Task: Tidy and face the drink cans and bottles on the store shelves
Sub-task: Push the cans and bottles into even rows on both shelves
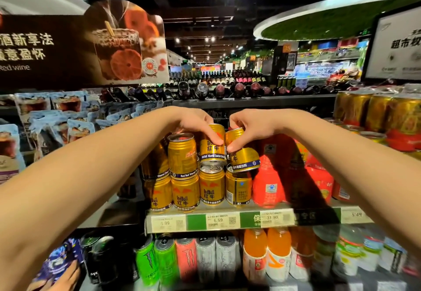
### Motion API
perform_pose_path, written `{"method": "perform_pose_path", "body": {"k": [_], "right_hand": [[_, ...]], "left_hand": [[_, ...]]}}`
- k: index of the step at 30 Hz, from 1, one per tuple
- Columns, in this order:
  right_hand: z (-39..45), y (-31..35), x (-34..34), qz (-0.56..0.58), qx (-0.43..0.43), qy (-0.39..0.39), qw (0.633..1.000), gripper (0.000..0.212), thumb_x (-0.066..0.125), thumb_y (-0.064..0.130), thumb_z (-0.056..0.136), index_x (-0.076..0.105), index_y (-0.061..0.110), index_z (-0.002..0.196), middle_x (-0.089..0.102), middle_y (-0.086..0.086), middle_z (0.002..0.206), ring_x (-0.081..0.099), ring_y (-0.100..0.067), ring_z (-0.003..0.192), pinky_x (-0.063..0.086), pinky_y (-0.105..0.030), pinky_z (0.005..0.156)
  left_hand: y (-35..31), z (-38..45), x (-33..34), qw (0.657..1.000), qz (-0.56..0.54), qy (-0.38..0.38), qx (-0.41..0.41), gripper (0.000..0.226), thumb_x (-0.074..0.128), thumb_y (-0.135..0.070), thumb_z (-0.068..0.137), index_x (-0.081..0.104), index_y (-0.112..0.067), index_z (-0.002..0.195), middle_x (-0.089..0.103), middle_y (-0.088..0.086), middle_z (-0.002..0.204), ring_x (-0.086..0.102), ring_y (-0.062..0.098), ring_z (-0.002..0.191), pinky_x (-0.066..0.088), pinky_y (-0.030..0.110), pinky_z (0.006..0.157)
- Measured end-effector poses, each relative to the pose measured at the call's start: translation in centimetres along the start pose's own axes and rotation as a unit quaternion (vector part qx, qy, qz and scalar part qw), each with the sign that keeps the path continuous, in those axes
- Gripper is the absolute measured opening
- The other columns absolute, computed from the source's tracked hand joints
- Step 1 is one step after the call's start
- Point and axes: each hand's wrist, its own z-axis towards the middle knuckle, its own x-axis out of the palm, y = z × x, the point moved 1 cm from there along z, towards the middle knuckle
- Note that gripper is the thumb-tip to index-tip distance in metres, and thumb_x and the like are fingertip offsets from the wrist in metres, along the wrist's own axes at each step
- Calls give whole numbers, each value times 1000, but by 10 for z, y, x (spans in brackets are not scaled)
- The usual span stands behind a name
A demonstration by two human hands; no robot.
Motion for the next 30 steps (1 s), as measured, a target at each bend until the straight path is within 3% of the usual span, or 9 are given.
{"method": "perform_pose_path", "body": {"k": [2,6,9,13,17,21,26,30], "right_hand": [[-3,-2,2,23,-5,-15,1000,53,88,42,68,47,19,90,58,2,87,51,-14,75,40,-29,62],[-7,-8,1,66,-15,-60,996,71,91,41,64,51,22,120,59,1,111,59,-15,95,48,-27,78],[-9,-8,-1,47,-22,-78,996,77,89,39,67,52,20,133,59,6,120,59,-12,104,44,-24,88],[-7,-7,4,-1,-33,-85,996,74,89,41,67,56,22,131,61,10,119,58,-10,106,43,-23,89],[-6,-8,8,-5,-32,-74,997,73,90,43,65,57,26,128,63,8,122,59,-9,108,48,-30,96],[-8,-7,10,-2,-34,-75,997,70,90,43,64,59,26,124,65,8,116,62,-12,104,51,-33,94],[-11,-7,12,-5,-34,-84,996,72,90,43,64,59,23,126,64,9,115,61,-11,104,50,-31,93],[-12,-6,13,-11,-35,-86,996,73,89,45,64,57,25,127,62,10,115,60,-11,104,49,-30,91]], "left_hand": [[1,-4,-3,997,39,-58,32,78,95,-51,48,66,-6,104,74,6,95,69,19,82,57,37,79],[3,-13,-6,987,74,-120,77,57,90,-47,61,60,-12,95,67,0,93,62,14,81,51,32,76],[4,-18,-3,979,99,-142,104,52,92,-39,64,51,-22,91,61,-2,97,56,13,81,46,25,70],[6,-21,6,974,99,-161,124,76,94,-37,61,50,-22,122,56,-1,113,59,12,92,48,20,76],[5,-23,11,971,130,-161,122,87,93,-42,62,48,-24,135,54,0,120,57,9,94,45,21,77],[1,-23,13,971,145,-147,118,85,93,-42,61,52,-22,133,62,-1,121,62,15,102,51,30,92],[0,-24,19,971,155,-146,110,81,94,-43,59,53,-24,127,63,-4,119,62,14,100,46,27,84],[-3,-25,23,970,168,-143,103,81,94,-41,60,52,-22,127,61,-2,121,60,17,102,47,30,87]]}}
